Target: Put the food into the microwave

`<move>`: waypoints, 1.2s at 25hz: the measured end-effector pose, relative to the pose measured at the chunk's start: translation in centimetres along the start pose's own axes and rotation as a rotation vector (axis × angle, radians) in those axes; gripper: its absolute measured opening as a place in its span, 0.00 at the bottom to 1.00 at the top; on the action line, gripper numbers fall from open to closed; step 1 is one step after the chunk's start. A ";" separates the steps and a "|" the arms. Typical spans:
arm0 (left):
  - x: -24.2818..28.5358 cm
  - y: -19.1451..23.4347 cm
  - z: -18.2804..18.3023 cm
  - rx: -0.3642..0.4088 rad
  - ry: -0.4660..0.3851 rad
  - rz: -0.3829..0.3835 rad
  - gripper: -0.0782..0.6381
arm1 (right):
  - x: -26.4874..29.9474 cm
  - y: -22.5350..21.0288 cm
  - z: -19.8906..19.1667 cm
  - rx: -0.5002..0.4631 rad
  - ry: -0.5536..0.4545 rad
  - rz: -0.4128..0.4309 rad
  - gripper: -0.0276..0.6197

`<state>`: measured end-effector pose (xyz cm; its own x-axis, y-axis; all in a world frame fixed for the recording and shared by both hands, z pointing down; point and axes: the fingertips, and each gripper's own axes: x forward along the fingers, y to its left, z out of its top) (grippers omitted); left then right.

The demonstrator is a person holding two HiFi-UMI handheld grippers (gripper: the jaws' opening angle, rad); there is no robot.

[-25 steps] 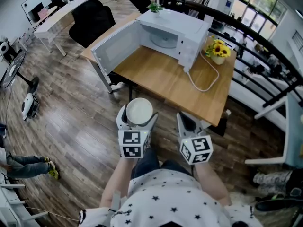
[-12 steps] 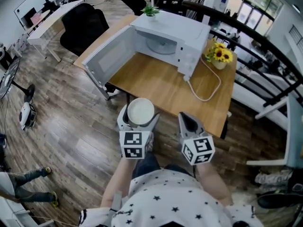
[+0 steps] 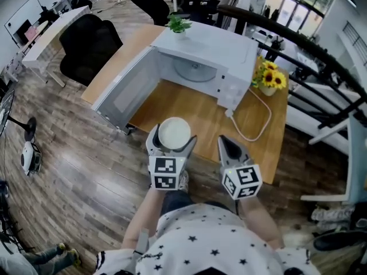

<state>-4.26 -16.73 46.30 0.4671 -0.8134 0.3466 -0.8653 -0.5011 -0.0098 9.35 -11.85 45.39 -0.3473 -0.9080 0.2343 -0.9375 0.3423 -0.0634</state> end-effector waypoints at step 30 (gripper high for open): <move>23.5 6.2 2.5 0.128 0.052 -0.228 0.83 | 14.1 -5.6 0.8 0.069 0.050 -0.196 0.05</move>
<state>1.77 -39.68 52.00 0.6344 -0.6606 0.4015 -0.7074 -0.7055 -0.0431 9.70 -26.76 48.24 -0.1583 -0.9417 0.2967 -0.9869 0.1414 -0.0776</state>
